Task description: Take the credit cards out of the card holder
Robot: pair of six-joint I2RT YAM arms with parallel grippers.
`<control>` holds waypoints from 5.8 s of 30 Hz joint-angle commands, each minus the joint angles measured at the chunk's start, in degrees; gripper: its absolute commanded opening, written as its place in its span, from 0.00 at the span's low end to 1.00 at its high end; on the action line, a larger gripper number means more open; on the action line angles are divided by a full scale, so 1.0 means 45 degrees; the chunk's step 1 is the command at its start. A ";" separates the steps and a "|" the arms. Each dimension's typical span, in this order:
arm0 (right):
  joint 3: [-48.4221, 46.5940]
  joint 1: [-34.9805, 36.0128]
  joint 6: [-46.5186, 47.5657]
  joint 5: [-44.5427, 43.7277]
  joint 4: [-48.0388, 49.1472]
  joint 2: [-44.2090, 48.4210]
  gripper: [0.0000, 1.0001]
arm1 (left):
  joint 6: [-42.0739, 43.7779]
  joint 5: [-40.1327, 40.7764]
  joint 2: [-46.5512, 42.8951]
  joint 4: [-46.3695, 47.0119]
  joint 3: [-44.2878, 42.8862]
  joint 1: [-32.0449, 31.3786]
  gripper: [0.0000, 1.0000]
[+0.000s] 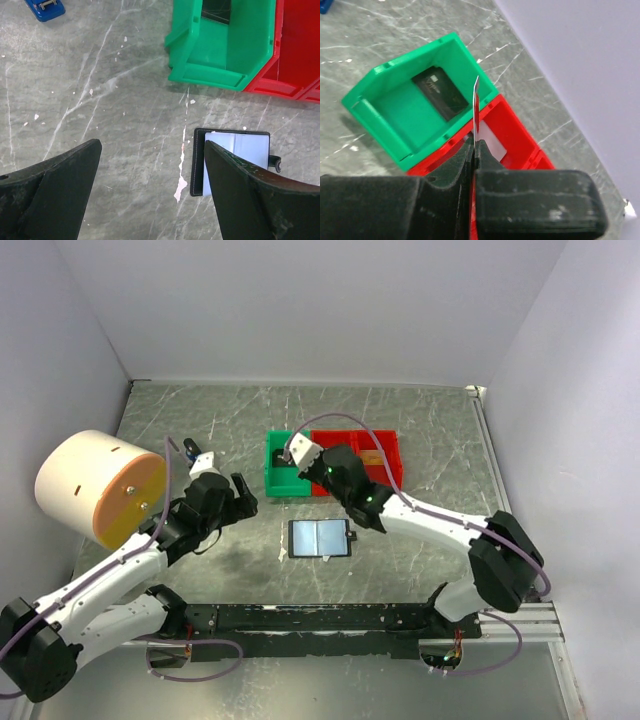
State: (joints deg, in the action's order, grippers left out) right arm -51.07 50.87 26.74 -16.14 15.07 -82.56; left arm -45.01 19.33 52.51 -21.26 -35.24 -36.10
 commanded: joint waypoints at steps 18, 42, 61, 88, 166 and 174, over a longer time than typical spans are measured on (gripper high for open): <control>-0.5183 -0.0925 0.2231 0.2053 -0.2455 -0.5184 0.00 | 0.1099 -0.2721 0.0297 0.0603 0.0086 0.2406 1.00; -0.7561 -0.1104 0.4185 0.0524 -0.2873 -0.8677 0.00 | 0.1007 -0.2581 -0.1722 -0.0557 -0.0547 0.2787 1.00; -0.6392 -0.1278 0.5661 0.0884 -0.0482 -0.8921 0.37 | 0.1272 -0.2387 -0.1632 -0.0742 -0.0547 0.2790 1.00; 0.1241 -0.2120 -1.4215 0.2745 -0.3116 0.0508 0.63 | 0.1314 -0.9703 0.1646 0.3982 0.0912 0.2725 0.86; 0.3852 -0.0326 -1.6665 0.1378 -0.5382 0.0721 0.44 | 0.1241 -0.9259 0.8846 0.6789 -0.0353 -0.1078 0.07; 0.3653 -0.0230 -1.6335 0.1945 -0.5101 0.0921 0.32 | 0.1301 -0.8991 0.9053 0.6600 -0.0586 -0.1309 0.07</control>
State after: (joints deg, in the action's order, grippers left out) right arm -34.81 49.36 -46.98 -10.20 -11.42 -78.65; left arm -40.49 -21.65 92.64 8.23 -36.84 -41.21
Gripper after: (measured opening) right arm 0.325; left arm 0.075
